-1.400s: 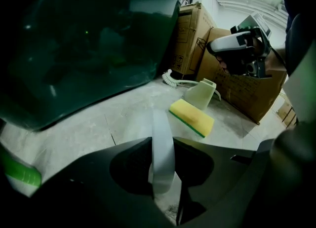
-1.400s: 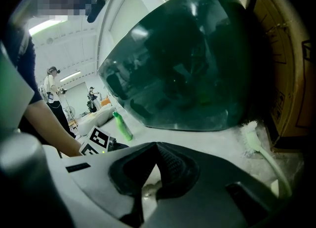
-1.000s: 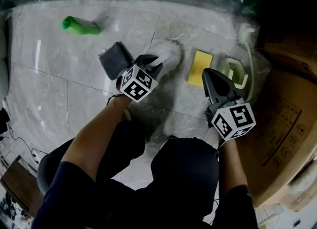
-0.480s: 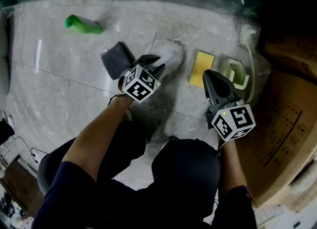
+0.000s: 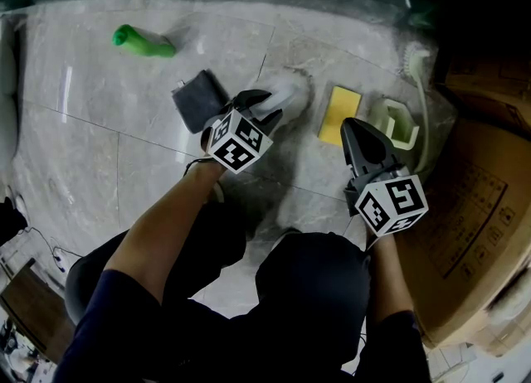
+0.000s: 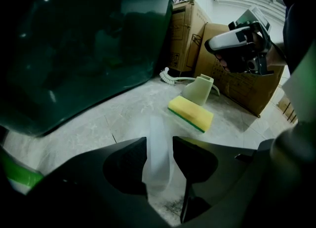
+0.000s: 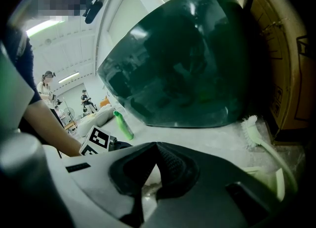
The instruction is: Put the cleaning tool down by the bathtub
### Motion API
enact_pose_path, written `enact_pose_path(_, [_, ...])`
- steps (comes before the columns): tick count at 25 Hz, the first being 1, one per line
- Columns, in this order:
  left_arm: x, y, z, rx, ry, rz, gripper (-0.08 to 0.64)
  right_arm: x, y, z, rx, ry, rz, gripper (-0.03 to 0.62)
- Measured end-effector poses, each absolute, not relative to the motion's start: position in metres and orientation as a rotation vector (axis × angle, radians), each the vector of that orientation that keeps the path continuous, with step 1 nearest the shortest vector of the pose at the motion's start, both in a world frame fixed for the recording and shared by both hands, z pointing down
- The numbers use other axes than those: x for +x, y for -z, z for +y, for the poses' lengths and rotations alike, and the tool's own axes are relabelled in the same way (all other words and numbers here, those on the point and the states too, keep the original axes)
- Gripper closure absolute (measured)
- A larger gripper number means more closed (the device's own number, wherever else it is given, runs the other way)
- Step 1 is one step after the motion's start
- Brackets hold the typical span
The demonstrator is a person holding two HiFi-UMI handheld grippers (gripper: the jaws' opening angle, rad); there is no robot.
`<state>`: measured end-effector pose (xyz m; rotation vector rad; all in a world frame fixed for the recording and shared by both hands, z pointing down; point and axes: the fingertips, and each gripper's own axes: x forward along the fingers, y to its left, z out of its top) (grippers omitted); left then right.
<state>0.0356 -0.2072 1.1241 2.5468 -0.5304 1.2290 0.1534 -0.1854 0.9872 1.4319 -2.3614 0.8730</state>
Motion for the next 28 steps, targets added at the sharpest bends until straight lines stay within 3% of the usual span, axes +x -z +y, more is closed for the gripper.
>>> enact_pose_path(13, [0.013, -1.083, -0.235, 2.539, -1.211, -0.511, 0.301, 0.152, -0.958, -0.195, 1.435, -0.861, -2.317, 0.588])
enact_pose_path(28, [-0.048, -0.877, -0.262, 2.534, -1.18, -0.648, 0.301, 0.13, -0.78, -0.193, 1.392, -0.884, -2.256, 0.588])
